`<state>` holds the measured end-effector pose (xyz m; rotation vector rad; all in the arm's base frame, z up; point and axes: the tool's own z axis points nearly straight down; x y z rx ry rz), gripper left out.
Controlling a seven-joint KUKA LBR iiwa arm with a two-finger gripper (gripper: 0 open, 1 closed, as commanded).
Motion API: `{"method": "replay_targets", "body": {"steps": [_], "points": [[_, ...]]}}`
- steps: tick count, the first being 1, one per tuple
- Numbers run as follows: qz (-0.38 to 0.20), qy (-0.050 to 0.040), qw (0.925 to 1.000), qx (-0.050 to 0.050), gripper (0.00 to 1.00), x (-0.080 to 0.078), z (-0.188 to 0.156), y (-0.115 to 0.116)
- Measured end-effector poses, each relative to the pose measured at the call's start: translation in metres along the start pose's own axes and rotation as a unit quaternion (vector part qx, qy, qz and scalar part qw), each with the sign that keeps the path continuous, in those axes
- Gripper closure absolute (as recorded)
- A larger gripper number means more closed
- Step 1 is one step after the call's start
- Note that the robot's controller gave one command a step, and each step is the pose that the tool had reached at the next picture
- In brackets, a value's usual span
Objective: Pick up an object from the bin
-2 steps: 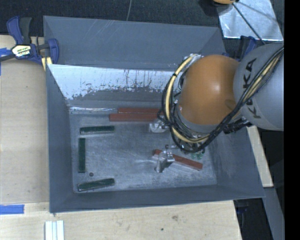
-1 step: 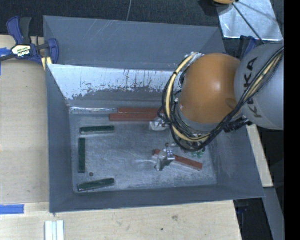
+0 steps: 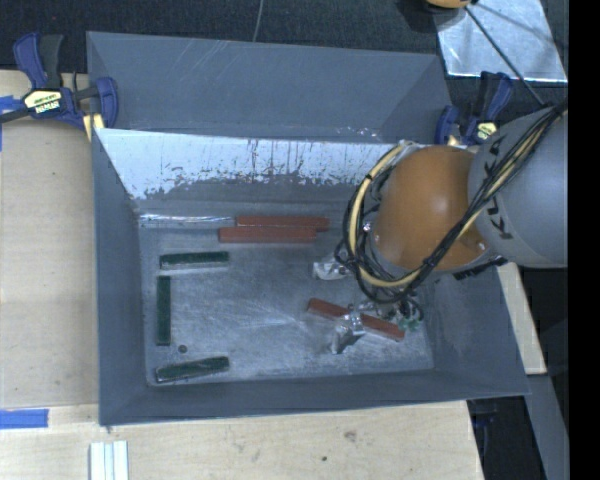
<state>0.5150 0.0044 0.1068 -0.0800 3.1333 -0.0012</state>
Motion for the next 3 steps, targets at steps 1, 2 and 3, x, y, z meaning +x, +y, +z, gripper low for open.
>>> {"method": "replay_targets", "body": {"steps": [1, 2, 3], "points": [[0.055, 0.0039, 0.9985, -0.001, 0.00, -0.002, 0.035, -0.033], [0.044, -0.0046, 0.9990, 0.000, 0.00, 0.010, 0.033, -0.026], [0.052, 0.0035, 0.9986, -0.001, 0.00, -0.001, 0.033, -0.031]]}}
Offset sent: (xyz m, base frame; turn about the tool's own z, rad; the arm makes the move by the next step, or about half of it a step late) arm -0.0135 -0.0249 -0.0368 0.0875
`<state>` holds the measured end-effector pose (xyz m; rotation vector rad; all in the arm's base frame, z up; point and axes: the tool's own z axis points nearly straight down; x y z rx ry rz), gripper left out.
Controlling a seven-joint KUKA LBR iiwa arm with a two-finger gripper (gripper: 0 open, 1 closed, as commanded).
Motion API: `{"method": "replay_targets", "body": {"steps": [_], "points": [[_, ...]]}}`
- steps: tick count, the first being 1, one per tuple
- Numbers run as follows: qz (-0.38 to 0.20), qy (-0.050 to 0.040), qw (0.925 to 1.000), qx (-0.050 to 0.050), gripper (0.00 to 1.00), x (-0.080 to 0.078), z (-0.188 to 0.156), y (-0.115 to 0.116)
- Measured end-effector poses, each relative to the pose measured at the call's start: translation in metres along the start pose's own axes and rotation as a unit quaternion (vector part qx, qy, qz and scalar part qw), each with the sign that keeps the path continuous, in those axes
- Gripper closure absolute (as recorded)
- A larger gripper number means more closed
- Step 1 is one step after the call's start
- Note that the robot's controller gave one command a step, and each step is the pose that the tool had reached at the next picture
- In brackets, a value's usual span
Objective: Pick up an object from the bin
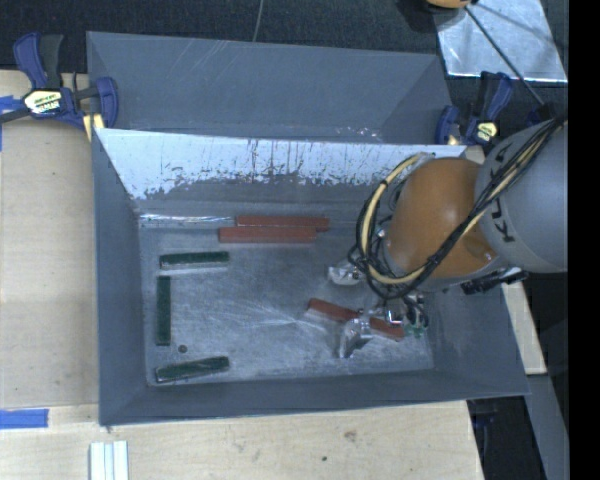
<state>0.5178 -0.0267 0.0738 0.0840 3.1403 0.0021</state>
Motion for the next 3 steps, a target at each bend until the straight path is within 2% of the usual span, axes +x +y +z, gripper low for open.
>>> {"method": "replay_targets", "body": {"steps": [1, 2, 3], "points": [[-0.007, -0.0108, 0.9999, 0.001, 1.00, 0.0056, -0.0045, 0.0032], [-0.006, -0.0108, 0.9999, 0.001, 1.00, 0.0056, -0.0045, 0.0032], [-0.007, -0.0067, 1.0000, 0.001, 1.00, 0.0073, -0.0078, 0.0032]]}}
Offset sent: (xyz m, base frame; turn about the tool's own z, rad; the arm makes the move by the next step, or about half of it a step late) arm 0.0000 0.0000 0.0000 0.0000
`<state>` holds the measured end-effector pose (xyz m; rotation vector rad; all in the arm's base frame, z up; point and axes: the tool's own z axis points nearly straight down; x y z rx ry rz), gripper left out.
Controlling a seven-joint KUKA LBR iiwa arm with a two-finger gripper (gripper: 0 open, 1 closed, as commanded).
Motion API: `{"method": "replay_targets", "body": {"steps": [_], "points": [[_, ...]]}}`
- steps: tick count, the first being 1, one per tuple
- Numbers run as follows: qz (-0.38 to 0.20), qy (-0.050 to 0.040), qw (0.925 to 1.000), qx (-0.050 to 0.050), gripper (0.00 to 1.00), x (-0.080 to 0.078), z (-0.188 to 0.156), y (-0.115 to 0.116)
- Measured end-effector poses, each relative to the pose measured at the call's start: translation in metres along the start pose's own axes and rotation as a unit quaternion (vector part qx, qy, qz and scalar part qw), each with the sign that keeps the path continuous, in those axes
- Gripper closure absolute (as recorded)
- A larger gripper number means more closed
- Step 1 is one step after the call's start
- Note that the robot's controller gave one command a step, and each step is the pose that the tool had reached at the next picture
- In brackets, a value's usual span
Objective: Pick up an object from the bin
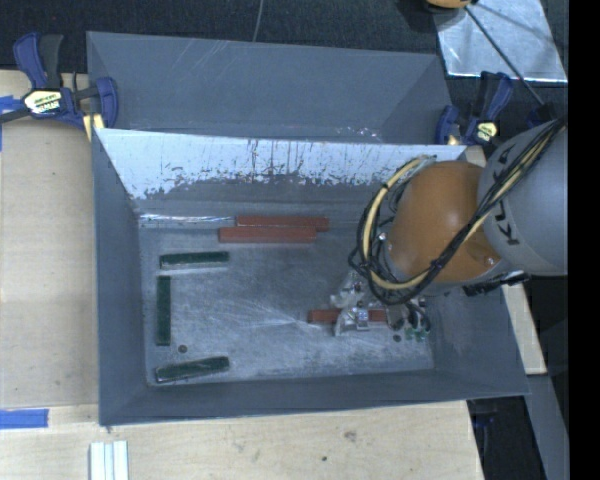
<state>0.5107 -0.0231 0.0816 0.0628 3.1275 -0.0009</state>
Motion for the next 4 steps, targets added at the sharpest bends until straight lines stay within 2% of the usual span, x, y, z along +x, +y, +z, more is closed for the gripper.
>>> {"method": "replay_targets", "body": {"steps": [1, 4], "points": [[0.000, 0.0088, 1.0000, 0.000, 1.00, 0.003, -0.019, 0.000], [0.000, 0.0035, 1.0000, 0.000, 1.00, -0.001, -0.065, 0.000]]}}
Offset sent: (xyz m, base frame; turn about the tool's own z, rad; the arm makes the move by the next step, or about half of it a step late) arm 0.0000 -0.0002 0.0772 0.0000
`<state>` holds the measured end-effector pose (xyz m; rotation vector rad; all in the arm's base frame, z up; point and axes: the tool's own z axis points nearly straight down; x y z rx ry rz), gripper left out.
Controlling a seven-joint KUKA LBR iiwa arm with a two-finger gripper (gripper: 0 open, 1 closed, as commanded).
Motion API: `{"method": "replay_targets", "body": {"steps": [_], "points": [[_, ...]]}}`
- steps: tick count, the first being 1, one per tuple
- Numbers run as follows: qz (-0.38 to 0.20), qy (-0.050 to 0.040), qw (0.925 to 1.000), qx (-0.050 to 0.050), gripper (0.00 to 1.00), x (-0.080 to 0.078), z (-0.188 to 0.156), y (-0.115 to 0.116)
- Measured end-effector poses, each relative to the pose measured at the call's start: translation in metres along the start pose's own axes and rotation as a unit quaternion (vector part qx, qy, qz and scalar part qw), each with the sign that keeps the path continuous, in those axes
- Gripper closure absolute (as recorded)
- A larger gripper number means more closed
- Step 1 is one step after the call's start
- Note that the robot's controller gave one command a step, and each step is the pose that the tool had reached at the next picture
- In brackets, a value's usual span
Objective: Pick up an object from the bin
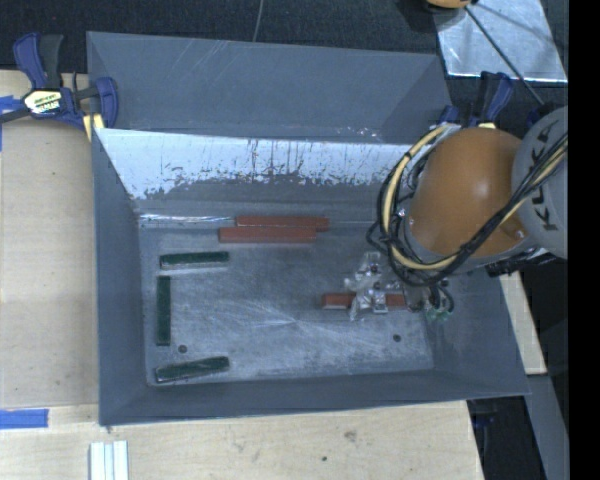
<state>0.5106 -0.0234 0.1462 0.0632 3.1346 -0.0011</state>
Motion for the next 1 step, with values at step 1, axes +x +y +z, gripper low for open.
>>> {"method": "replay_targets", "body": {"steps": [1], "points": [[0.000, 0.0030, 1.0000, 0.000, 1.00, 0.0009, -0.0080, 0.0000]]}}
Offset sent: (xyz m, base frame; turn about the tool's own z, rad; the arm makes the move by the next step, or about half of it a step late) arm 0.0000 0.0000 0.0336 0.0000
